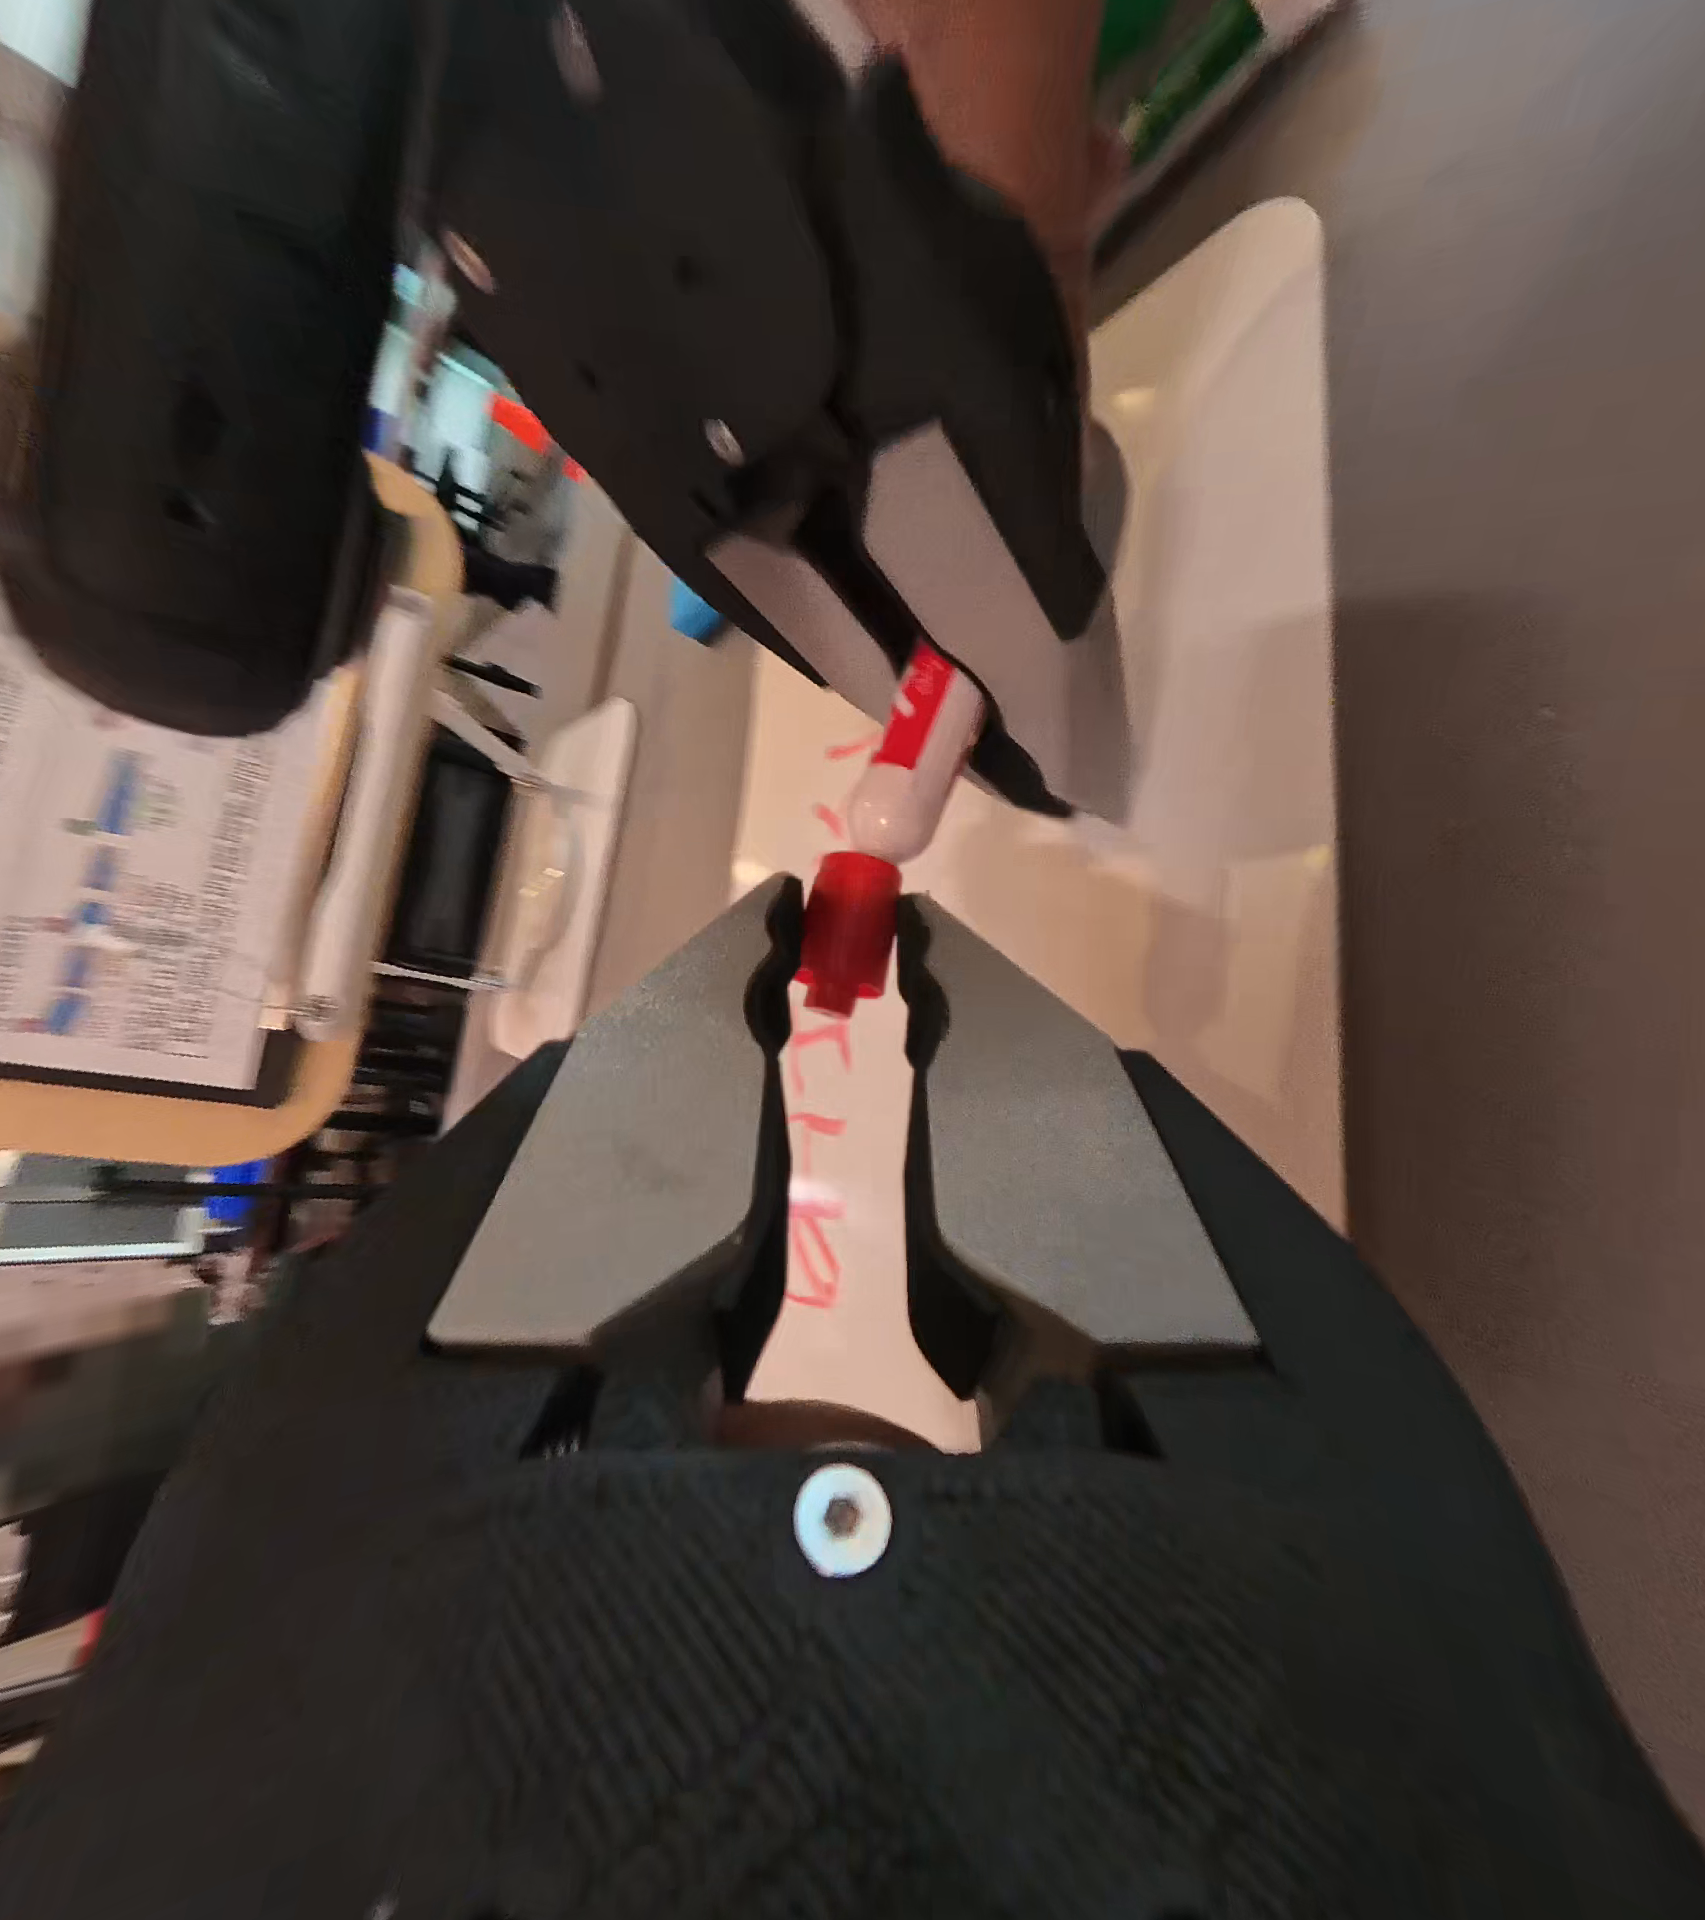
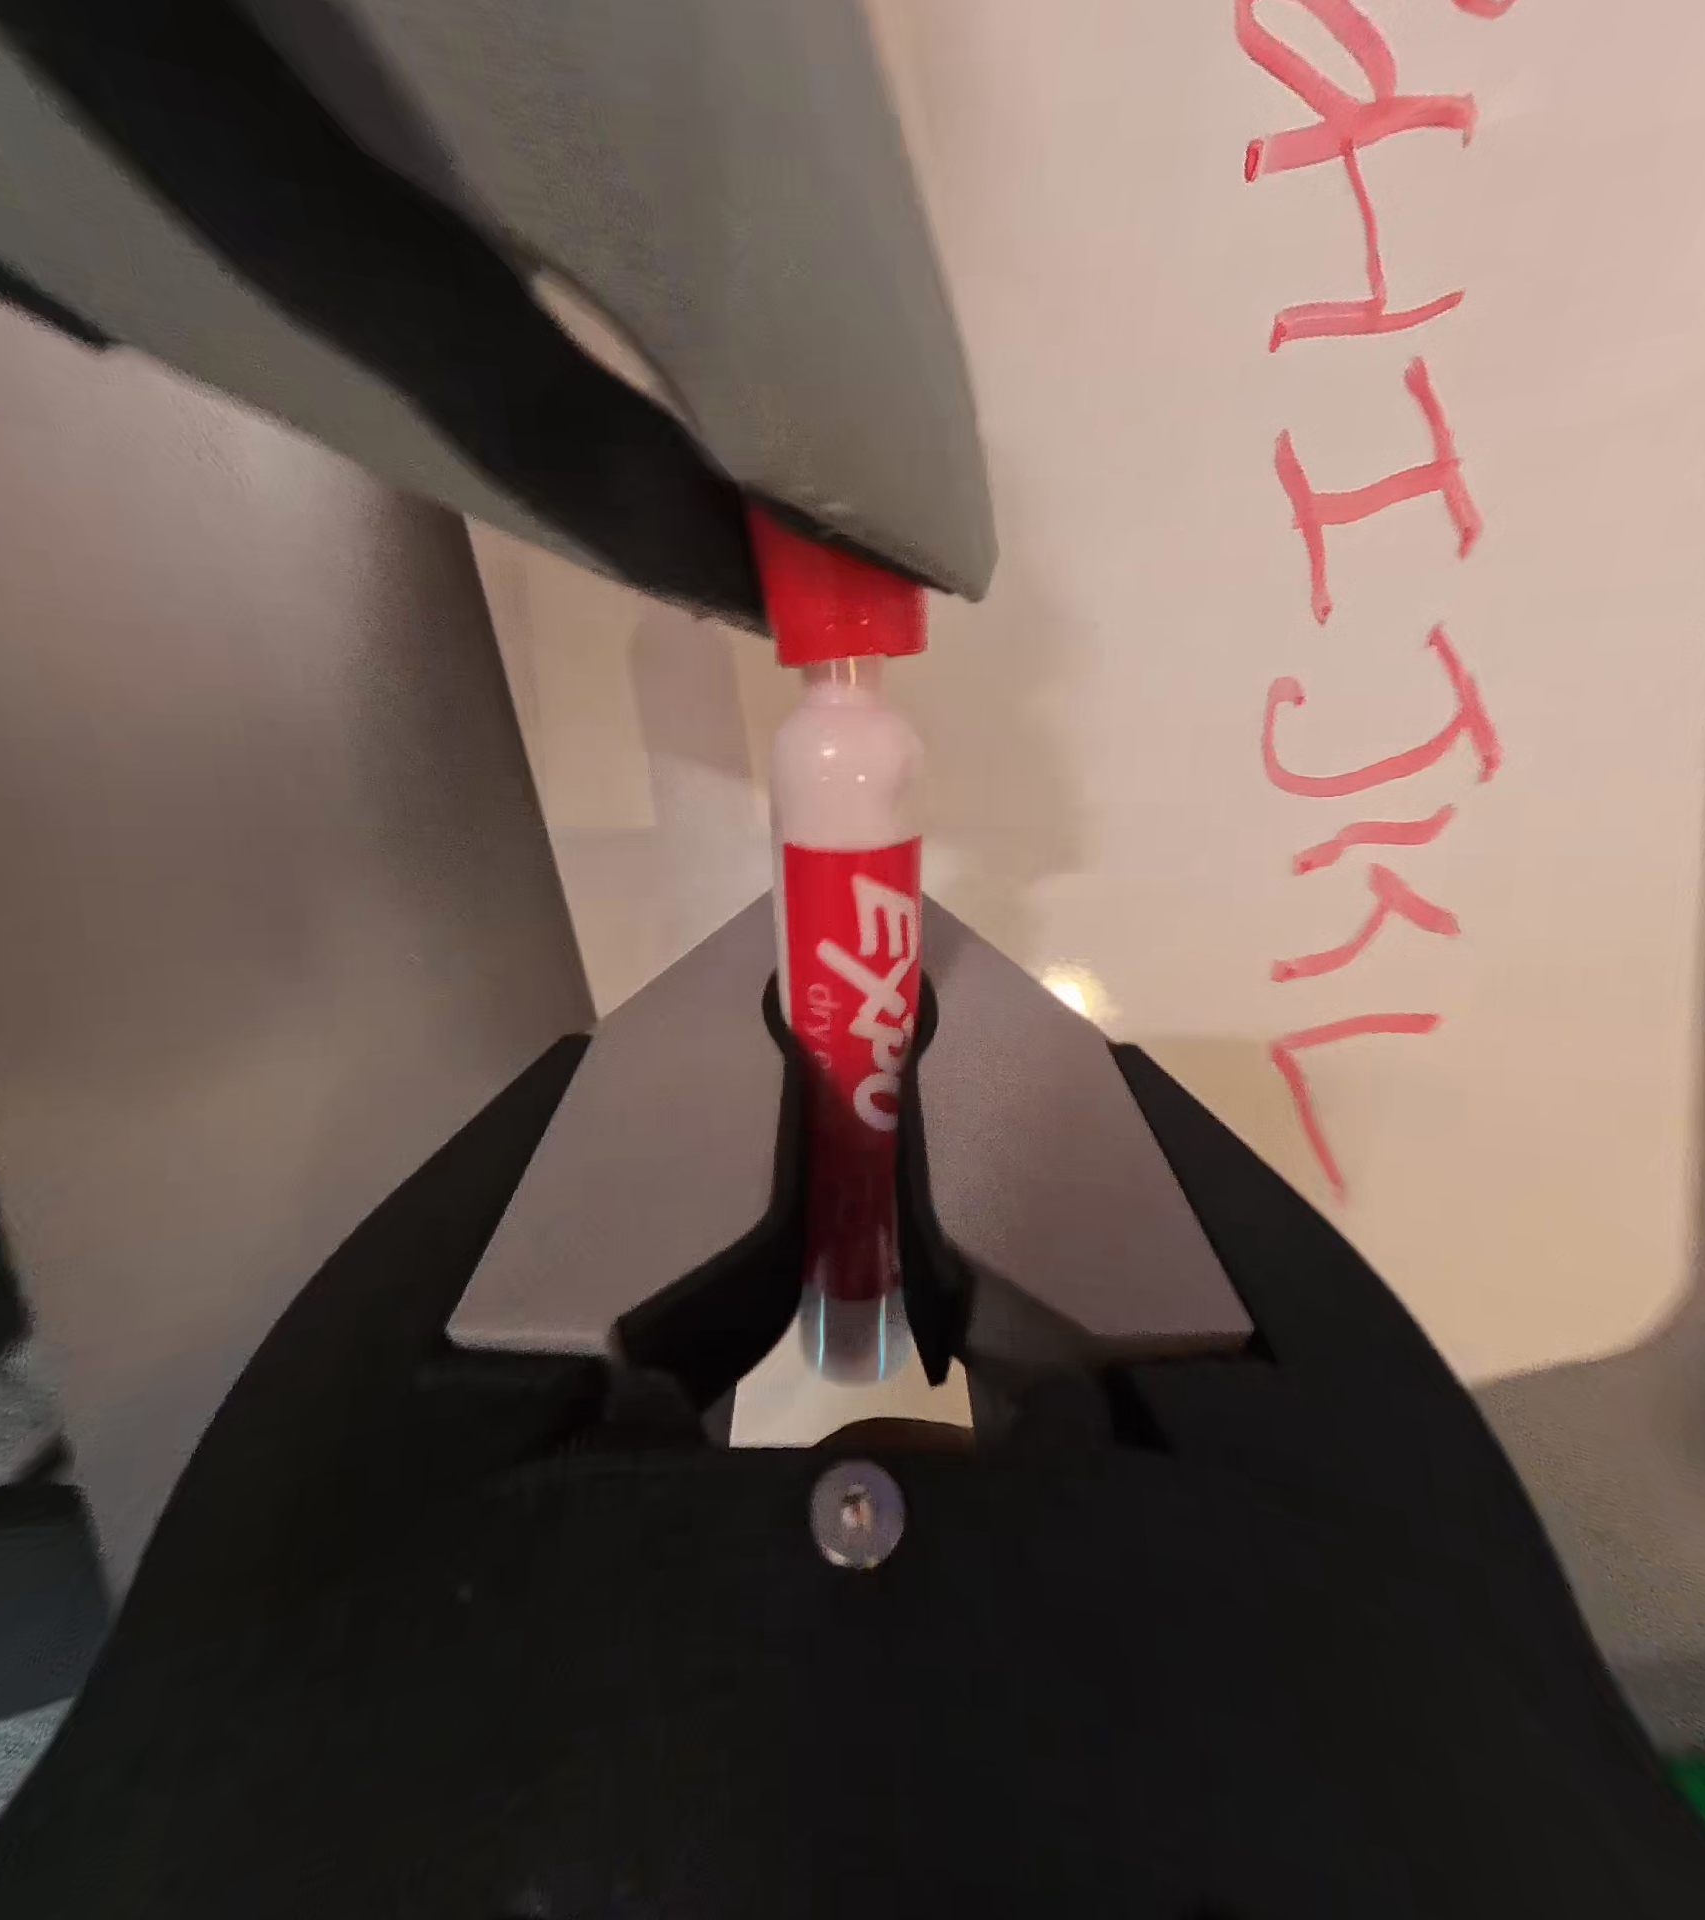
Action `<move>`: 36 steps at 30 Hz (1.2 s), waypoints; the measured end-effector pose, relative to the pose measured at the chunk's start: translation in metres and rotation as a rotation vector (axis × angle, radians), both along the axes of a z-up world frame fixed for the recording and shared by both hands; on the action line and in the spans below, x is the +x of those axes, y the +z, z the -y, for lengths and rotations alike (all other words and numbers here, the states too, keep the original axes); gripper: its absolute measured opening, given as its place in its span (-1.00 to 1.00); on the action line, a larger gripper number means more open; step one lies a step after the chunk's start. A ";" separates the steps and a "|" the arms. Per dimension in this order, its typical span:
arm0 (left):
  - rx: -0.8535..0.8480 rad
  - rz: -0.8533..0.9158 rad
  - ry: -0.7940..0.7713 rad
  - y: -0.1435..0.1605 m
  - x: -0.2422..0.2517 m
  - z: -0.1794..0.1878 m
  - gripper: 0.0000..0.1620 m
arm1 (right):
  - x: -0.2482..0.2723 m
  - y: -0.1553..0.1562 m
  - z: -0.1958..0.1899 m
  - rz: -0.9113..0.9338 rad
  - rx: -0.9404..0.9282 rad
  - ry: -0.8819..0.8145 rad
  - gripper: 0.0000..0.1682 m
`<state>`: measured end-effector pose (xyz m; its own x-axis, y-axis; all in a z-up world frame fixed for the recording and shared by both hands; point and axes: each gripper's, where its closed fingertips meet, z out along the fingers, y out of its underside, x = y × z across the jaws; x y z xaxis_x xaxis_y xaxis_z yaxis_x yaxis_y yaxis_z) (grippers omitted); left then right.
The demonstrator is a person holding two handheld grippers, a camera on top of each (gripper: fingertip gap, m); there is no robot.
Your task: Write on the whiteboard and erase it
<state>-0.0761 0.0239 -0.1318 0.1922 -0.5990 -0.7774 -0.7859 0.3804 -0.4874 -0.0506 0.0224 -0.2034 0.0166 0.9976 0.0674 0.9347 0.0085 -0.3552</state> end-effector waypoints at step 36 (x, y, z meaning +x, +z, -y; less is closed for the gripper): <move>-0.136 -0.077 0.023 -0.025 -0.007 -0.009 -0.87 | -0.015 0.003 -0.026 0.101 0.382 0.028 -0.93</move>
